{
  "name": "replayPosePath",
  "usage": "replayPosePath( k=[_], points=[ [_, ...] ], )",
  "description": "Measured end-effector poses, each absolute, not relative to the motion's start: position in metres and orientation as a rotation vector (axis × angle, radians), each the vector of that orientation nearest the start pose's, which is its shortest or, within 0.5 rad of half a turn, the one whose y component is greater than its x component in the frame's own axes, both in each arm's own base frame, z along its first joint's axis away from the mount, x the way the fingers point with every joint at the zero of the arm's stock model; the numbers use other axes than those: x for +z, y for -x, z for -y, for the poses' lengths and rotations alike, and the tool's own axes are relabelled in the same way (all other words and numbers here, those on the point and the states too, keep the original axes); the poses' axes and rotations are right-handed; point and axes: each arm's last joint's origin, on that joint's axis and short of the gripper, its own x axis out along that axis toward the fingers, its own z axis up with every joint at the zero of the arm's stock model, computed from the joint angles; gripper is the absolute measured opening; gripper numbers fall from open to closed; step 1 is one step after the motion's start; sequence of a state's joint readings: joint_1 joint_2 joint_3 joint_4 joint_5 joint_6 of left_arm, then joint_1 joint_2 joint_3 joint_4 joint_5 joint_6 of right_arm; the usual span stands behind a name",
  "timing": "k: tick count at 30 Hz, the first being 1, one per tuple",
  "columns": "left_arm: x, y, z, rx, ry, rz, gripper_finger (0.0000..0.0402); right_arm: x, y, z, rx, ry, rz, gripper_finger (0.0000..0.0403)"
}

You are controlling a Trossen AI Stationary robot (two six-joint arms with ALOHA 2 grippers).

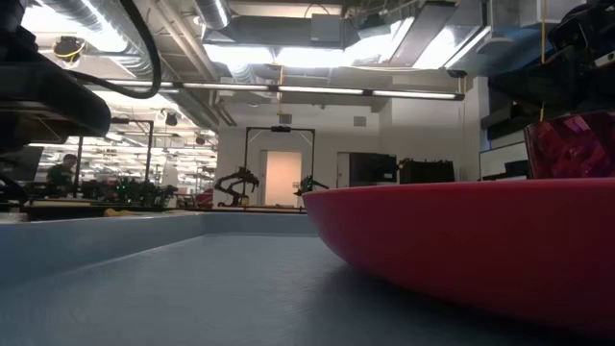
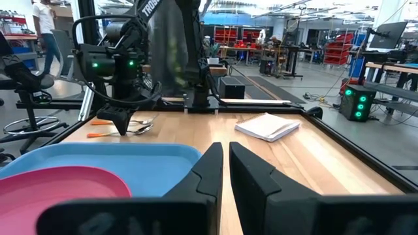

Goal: Pick and place plate/cup/fork/spoon on tray
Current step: Put the orange spoon on the serving tray to left of the pink plate

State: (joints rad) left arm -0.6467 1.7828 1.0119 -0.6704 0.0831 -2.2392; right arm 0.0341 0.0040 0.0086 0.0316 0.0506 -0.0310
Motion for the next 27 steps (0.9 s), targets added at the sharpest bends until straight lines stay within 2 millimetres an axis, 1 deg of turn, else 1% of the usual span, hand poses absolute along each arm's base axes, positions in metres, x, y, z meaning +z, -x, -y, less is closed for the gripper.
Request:
replayPosePath(
  k=[2,5,9,11,15,18,21,23,26,27],
  points=[
    [0.138,-0.243,0.185,1.094,1.328,-1.282,0.0011,0.169,-0.097,-0.002,-0.017,0.031,0.036,0.0033],
    [0.138,-0.243,0.181,1.095,1.314,-1.305,0.0008,0.169,-0.097,-0.002,-0.017,0.029,0.036,0.0033],
    [0.147,-0.245,0.170,1.073,1.298,-1.297,0.0004,0.169,-0.097,-0.002,-0.017,0.029,0.036,0.0033],
    [0.159,-0.247,0.161,1.047,1.322,-1.271,0.0003,0.169,-0.097,-0.002,-0.018,0.030,0.036,0.0033],
    [0.183,-0.259,0.149,0.975,1.380,-1.185,0.0002,0.169,-0.097,-0.002,-0.018,0.029,0.036,0.0033],
    [0.207,-0.275,0.148,0.893,1.406,-1.071,0.0002,0.169,-0.097,-0.002,-0.017,0.031,0.036,0.0033],
    [0.221,-0.286,0.146,0.870,1.393,-0.969,0.0002,0.169,-0.097,-0.002,-0.017,0.029,0.036,0.0033],
    [0.219,-0.295,0.145,0.880,1.388,-0.928,0.0002,0.169,-0.097,-0.002,-0.017,0.031,0.036,0.0033],
    [0.204,-0.304,0.143,0.899,1.368,-0.964,0.0001,0.169,-0.097,-0.002,-0.018,0.030,0.036,0.0033],
    [0.200,-0.308,0.144,0.881,1.376,-0.978,0.0001,0.169,-0.097,-0.002,-0.017,0.030,0.036,0.0033]
  ],
)
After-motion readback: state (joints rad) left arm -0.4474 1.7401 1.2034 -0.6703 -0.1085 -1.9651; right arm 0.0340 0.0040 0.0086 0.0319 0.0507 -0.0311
